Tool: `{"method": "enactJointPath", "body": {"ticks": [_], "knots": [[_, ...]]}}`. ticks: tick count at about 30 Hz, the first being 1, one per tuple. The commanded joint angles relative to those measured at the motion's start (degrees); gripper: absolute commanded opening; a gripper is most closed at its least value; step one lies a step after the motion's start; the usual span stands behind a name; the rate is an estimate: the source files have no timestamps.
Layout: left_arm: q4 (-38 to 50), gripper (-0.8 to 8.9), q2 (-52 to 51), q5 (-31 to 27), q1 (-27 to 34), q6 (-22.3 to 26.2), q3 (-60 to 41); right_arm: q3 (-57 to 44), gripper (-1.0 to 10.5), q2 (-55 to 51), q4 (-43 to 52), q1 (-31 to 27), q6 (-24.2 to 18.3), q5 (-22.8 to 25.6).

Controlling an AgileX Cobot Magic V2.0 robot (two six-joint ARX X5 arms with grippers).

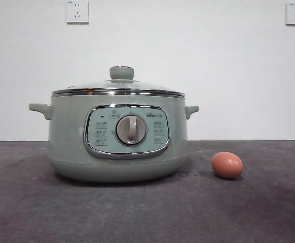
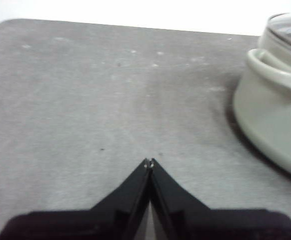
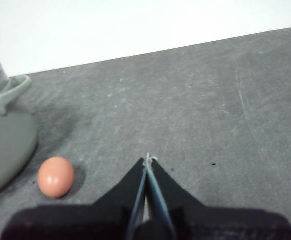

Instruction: Pick up the egg,open the lid,put the egg in the pot,close the lid

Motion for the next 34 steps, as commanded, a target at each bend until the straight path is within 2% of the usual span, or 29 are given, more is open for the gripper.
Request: {"method": "enactJointPath", "body": {"ticks": [1, 8, 14, 20, 24, 29, 34], "knots": [[0.2, -0.06, 0.0, 1.9, 0.2, -1.9, 1.8, 1.4, -0.1, 0.0, 0.5, 0.0, 3.5, 0.0], [-1.9, -0.06, 2.3, 3.4, 0.2, -5.6, 9.2, 9.0, -0.1, 2.3, 0.4, 0.0, 5.8, -0.7], [-7.2, -0.06, 8.5, 8.5, 0.2, -5.3, 19.2, 20.8, -0.1, 10.1, -4.5, 0.0, 5.5, -5.8], [-13.8, -0.06, 16.5, 15.6, 0.2, -3.2, 30.5, 35.5, -0.1, 20.3, -17.2, 0.0, -1.0, -12.1], [-20.8, -0.06, 21.7, 20.4, 0.2, -0.2, 38.9, 45.4, -0.1, 26.3, -27.3, 0.0, -6.4, -16.7], [-28.3, -0.07, 26.4, 22.8, -0.6, 2.4, 48.6, 55.6, -0.1, 31.6, -38.2, 0.0, -11.9, -19.8], [-34.3, -0.06, 29.2, 23.7, -2.3, 4.4, 55.9, 62.4, -0.1, 34.5, -47.3, 0.0, -15.5, -21.2]]}}
